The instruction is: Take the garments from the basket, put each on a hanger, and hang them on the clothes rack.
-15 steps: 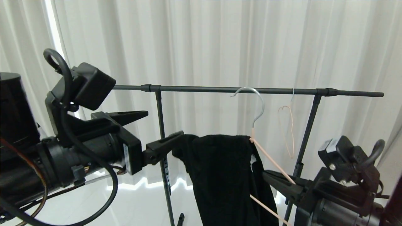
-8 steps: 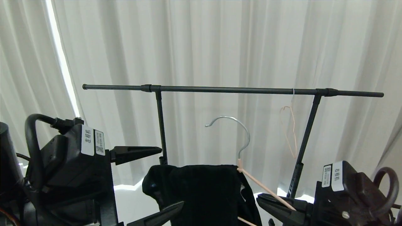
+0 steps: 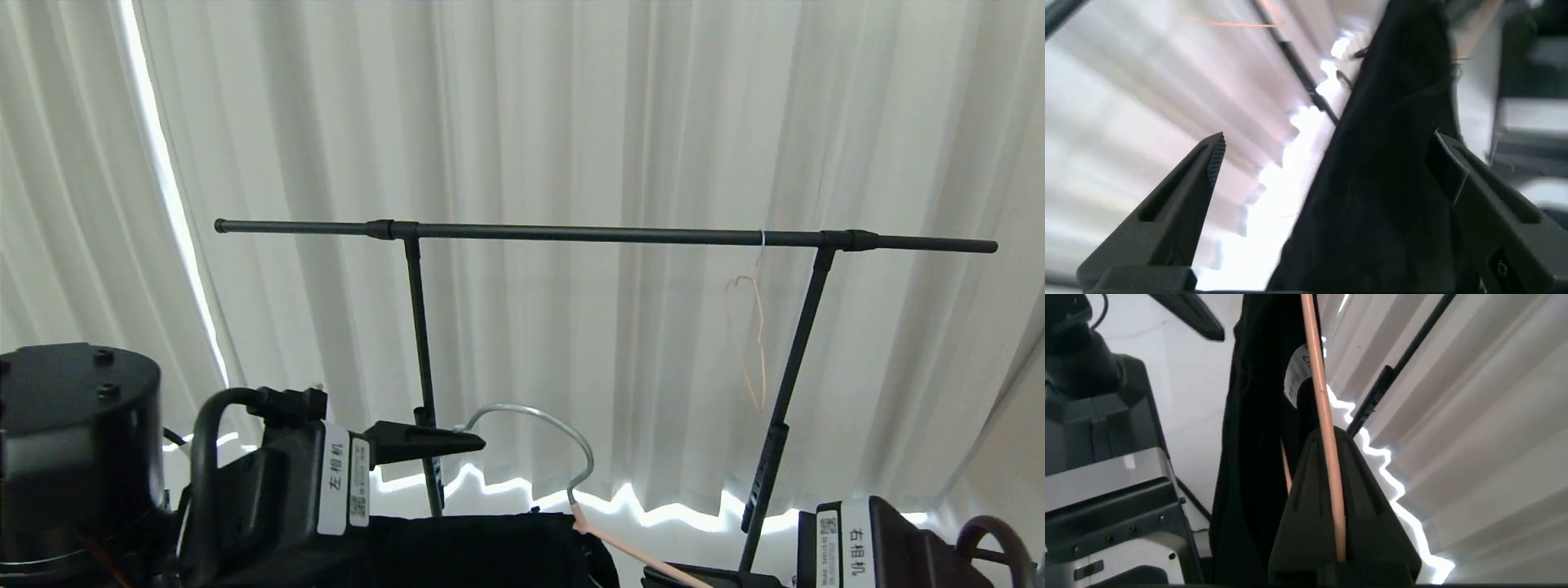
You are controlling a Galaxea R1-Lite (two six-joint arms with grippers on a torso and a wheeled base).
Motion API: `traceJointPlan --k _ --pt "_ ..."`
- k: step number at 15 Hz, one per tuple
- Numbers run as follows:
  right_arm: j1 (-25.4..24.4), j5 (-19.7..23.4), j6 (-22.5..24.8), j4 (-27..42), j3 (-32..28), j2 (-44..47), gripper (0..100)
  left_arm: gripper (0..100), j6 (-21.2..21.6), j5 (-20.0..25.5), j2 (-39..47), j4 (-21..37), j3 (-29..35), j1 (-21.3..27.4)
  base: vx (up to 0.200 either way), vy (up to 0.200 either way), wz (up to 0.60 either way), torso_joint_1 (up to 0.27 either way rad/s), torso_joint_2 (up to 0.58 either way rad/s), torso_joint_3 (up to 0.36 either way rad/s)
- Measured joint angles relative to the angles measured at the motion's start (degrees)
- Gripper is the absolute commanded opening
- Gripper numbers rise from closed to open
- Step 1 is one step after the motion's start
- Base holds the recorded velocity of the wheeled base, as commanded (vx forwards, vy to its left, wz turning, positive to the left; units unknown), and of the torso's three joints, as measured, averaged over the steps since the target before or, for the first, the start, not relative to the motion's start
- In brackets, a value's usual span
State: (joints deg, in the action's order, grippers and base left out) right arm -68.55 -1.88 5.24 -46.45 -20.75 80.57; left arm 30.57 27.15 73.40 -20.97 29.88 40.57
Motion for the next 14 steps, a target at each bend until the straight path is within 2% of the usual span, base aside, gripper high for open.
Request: traceJointPlan --k 3,4,12,13,14 --pt "-0.7 0.0 0.3 0.0 -0.2 1.0 0 100 0.4 1.4 2.3 0.0 -0.3 0.1 0.0 0.0 0.0 0.0 0.0 0.0" --pt "-0.9 0.0 0.3 0.0 -0.2 1.1 0 0 0.3 1.5 2.6 0.0 -0.7 0.1 0.0 0.0 0.0 0.0 0.0 0.0" --pt "-1.3 -0.7 0.4 0.0 -0.4 1.4 0 0 0.4 1.6 3.3 0.0 -3.0 0.3 0.0 0.0 0.0 0.0 0.0 0.0" --pt "-1.3 -0.7 0.3 0.0 -0.4 1.4 100 0 0.3 1.5 3.3 0.0 -3.0 0.2 0.0 0.0 0.0 0.0 0.0 0.0" --pt "-1.3 -0.8 0.3 -0.3 -0.3 1.3 100 0 -0.1 1.4 3.3 0.1 -3.0 0.0 0.0 0.0 0.0 0.0 0.0 0.0"
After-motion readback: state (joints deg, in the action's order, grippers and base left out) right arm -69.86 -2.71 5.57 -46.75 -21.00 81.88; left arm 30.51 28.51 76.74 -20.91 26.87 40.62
